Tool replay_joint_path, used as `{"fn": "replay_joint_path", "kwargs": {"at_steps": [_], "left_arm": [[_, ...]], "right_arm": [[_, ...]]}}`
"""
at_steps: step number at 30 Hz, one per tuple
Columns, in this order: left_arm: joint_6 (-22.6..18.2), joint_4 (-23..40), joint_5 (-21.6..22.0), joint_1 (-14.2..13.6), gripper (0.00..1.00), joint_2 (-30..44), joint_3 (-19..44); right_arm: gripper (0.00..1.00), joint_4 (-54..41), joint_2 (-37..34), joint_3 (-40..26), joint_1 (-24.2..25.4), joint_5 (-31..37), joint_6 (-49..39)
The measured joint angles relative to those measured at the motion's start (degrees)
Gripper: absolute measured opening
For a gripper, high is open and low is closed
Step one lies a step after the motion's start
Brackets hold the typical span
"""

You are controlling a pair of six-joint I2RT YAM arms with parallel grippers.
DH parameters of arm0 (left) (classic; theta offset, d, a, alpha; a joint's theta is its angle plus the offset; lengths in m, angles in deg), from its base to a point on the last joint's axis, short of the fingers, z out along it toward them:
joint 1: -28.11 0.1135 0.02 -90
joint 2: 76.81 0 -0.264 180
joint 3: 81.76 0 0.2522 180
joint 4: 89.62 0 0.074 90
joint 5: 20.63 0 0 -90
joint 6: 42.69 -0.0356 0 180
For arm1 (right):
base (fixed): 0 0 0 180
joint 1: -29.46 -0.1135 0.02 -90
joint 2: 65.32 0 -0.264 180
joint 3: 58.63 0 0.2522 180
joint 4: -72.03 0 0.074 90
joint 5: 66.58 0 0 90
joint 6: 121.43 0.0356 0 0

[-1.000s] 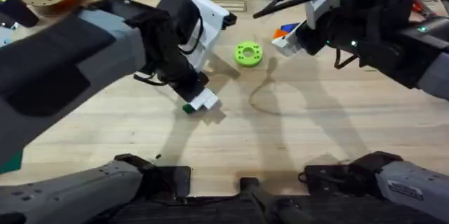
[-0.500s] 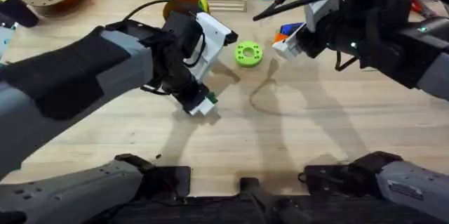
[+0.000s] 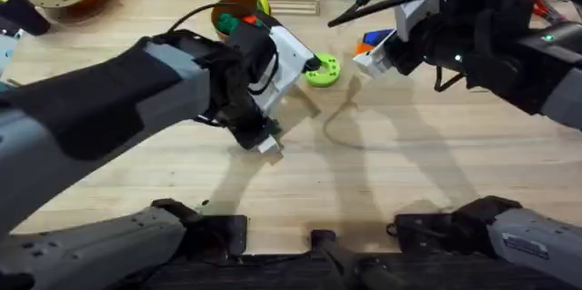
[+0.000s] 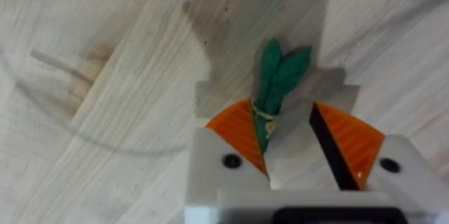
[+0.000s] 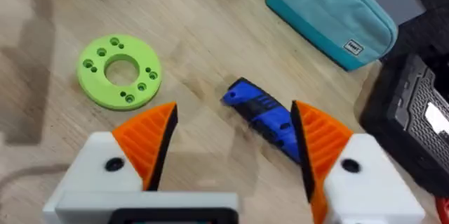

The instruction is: Pick up the gripper from the table and insert it into the empty holder that is missing its gripper. Then pick up a screw, insert it into the mounting hole, and use the screwdriver to tighten it. Finally, clean up the table by picking up the vegetable and placing it into the bucket.

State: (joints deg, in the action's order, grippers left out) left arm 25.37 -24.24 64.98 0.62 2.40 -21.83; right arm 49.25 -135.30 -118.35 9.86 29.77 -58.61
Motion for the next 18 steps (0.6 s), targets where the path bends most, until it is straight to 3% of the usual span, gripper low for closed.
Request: {"fn": "replay_joint_path", "kwargs": {"at_steps": [5, 6, 10, 18], "left_arm": [[-0.44, 0.00, 1.21, -0.35, 0.519, 3.90, 0.00], [-0.42, 0.02, 1.69, -0.35, 0.480, 4.57, 0.37], [-0.92, 0.10, 2.12, -0.35, 0.035, 5.11, 1.40], [-0.78, 4.48, 2.09, -0.35, 0.020, 5.54, 4.18]], "right_arm": [[0.947, -0.02, 0.01, 0.00, -0.01, 0.00, 0.00], [0.947, -0.02, 0.02, 0.00, -0.02, 0.00, 0.00], [0.947, -0.02, 0.00, 0.00, -0.02, 0.00, 0.00], [0.947, -0.02, 0.00, 0.00, 0.00, 0.36, 0.00]]}}
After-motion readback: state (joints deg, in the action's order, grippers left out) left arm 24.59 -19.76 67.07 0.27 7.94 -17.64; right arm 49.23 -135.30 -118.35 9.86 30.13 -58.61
